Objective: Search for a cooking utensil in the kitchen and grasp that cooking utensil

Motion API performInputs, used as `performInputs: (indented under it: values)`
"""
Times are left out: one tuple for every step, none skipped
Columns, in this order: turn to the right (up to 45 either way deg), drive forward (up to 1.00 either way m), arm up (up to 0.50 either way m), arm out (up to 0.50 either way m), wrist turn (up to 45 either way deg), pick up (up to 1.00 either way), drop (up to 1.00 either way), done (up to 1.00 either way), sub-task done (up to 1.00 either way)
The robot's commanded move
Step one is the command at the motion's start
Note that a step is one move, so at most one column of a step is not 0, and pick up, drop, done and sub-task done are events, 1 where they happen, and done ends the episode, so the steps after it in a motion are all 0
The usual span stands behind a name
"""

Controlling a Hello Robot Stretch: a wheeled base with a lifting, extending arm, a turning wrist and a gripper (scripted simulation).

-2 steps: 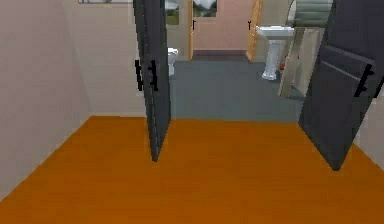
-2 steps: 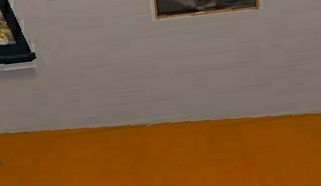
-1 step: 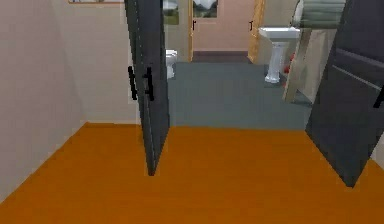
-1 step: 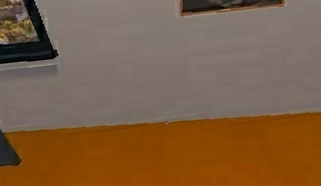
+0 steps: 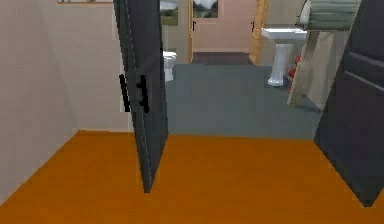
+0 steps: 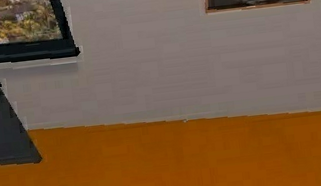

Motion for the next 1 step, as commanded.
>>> performInputs:
  values:
    - [45.0,0.0,0.0,0.0,0.0,0.0,0.0,0.0,0.0]
